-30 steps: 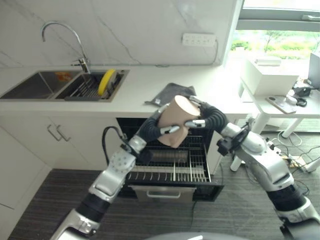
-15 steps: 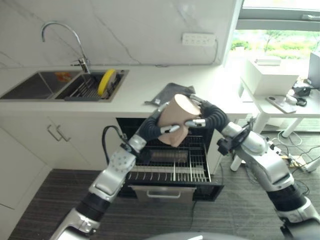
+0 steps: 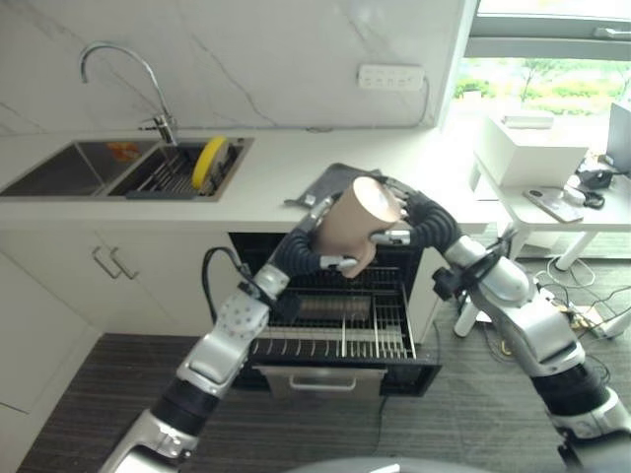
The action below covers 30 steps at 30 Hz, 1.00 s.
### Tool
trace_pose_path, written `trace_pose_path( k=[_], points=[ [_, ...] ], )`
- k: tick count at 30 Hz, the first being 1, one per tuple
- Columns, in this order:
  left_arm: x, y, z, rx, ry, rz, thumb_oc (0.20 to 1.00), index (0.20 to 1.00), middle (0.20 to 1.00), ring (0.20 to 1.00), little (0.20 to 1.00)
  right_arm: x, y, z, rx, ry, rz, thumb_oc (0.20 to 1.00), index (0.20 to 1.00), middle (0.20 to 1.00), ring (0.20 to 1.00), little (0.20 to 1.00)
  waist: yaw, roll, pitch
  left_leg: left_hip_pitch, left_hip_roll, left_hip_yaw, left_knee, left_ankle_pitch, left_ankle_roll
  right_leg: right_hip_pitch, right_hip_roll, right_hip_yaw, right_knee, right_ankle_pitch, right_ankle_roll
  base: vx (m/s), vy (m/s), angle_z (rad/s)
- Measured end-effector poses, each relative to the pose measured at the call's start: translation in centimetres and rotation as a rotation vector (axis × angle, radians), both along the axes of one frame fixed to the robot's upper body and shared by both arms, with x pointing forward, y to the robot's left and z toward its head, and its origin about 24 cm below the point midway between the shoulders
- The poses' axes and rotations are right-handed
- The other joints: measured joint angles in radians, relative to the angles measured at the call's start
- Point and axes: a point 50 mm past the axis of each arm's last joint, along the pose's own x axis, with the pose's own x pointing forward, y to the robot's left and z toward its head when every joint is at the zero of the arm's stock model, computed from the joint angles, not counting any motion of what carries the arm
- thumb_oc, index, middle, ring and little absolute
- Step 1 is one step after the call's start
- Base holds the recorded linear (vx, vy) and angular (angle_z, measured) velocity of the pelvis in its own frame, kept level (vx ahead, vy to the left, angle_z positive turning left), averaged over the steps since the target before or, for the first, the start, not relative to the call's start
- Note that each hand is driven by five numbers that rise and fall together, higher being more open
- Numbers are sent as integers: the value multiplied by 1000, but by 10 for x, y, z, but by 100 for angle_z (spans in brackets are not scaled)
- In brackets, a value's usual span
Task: Place the dishes in the dishwasher.
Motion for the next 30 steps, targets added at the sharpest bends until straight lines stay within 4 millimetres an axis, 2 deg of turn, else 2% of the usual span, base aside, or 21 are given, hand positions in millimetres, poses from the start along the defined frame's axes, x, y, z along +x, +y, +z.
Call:
trace_pose_path(
  k=[10, 16, 26, 30],
  points=[
    [0, 2, -1, -8, 3, 16, 1000, 1000, 1000, 1000, 1000, 2, -5, 0, -35, -23, -47, 200, 200, 200, 200, 200, 0, 0, 0, 0, 0, 0, 0, 0, 0, 0, 0, 0, 0, 0, 0, 0, 0, 0],
    [3, 22, 5, -47, -21, 122, 1000, 1000, 1000, 1000, 1000, 3, -22, -7, -33, -7, -117, 200, 200, 200, 200, 200, 2, 0, 0, 0, 0, -1, 0, 0, 0, 1, 0, -1, 0, -1, 1, 0, 0, 0],
    [3, 25, 4, -61, -22, 151, 1000, 1000, 1000, 1000, 1000, 5, -26, -9, -38, -17, -153, 200, 200, 200, 200, 200, 3, 0, 0, 0, 0, -2, 0, 0, 0, 2, 0, -2, 0, -1, 1, 0, 0, 0],
    [2, 33, 3, -67, -19, 187, 1000, 1000, 1000, 1000, 1000, 4, -30, -12, -32, -6, -174, 200, 200, 200, 200, 200, 3, 0, 0, 0, 0, -2, 0, -1, 0, 1, 0, -2, -4, -3, 4, 22, -4, 1]
  ],
)
